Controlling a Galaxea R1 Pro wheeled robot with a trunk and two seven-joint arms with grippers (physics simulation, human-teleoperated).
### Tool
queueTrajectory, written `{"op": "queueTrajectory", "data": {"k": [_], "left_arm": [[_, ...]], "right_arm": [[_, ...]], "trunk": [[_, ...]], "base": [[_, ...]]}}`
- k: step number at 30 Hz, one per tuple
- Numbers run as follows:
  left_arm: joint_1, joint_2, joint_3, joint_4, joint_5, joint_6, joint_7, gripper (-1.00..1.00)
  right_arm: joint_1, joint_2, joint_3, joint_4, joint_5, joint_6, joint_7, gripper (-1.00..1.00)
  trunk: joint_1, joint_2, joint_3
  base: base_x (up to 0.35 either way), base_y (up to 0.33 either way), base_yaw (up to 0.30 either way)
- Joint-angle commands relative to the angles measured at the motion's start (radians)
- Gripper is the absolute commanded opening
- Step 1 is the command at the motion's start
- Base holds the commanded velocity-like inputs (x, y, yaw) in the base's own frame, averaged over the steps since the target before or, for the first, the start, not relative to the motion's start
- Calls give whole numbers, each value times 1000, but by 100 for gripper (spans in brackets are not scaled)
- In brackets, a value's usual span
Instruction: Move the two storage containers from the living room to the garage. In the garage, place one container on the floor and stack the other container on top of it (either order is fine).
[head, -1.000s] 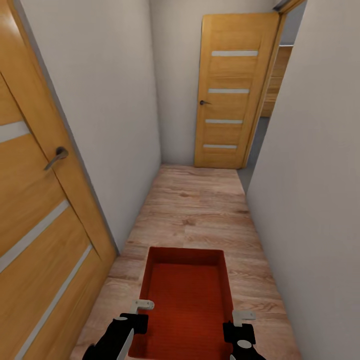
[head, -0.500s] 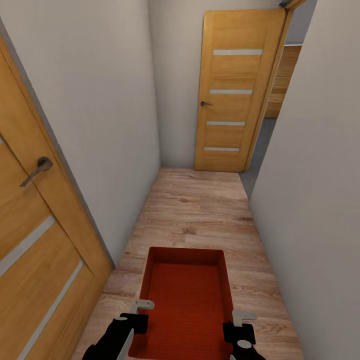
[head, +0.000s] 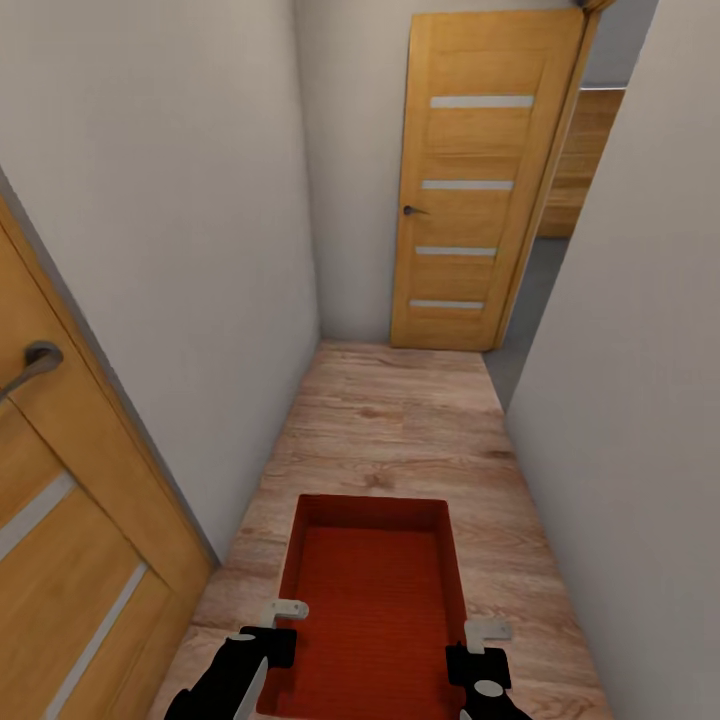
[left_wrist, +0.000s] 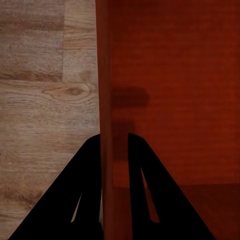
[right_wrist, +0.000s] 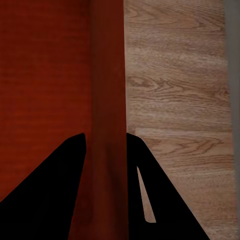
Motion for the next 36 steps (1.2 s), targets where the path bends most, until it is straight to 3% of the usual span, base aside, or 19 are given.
{"op": "queueTrajectory", "data": {"k": [1,36], "left_arm": [[1,0,-8,28,-6,5,6,-100],[1,0,-8,28,-6,5,6,-100]], "right_arm": [[-3,-1,-4,-5,-3,0,-7,-100],[-3,3,-5,-1,-3,-2,-4,-100]], "trunk": [[1,-1,-1],[1,-1,-1]], "base": [[322,0,0],[322,0,0]]}}
